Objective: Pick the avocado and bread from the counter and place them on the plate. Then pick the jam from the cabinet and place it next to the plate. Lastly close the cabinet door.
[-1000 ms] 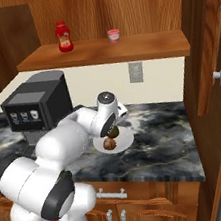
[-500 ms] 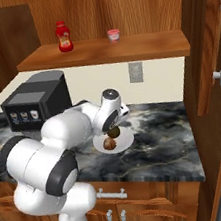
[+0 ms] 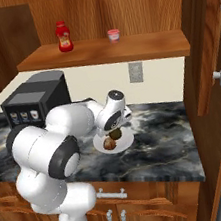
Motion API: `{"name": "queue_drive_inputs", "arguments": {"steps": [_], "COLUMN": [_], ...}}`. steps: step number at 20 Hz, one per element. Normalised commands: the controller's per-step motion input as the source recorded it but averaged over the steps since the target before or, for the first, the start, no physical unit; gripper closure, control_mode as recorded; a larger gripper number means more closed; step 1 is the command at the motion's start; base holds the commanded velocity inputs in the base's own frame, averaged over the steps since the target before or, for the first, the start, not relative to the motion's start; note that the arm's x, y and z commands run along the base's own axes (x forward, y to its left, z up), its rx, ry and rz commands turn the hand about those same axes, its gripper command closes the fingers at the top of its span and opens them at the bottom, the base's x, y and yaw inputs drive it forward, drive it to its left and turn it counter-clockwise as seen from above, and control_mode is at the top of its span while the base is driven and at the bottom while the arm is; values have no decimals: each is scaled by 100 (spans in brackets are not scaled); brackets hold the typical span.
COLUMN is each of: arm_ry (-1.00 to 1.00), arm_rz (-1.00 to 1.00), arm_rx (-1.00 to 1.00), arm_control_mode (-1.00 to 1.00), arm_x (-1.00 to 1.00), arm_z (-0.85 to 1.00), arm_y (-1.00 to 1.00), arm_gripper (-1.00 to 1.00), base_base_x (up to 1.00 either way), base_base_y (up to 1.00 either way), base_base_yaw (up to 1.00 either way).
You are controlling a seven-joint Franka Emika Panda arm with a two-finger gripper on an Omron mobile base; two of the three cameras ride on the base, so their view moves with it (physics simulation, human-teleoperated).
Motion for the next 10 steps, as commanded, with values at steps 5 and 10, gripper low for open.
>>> {"name": "queue_drive_inputs", "arguments": {"steps": [5, 10], "arm_ry": [0, 0], "arm_rz": [6, 7], "arm_rx": [3, 2], "arm_control_mode": [-100, -100], "arm_x": [13, 15], "arm_z": [-21, -18], "arm_y": [-8, -7], "arm_gripper": [100, 100], "base_base_x": [0, 0], "base_base_y": [0, 0], "base_base_yaw": [0, 0]}}
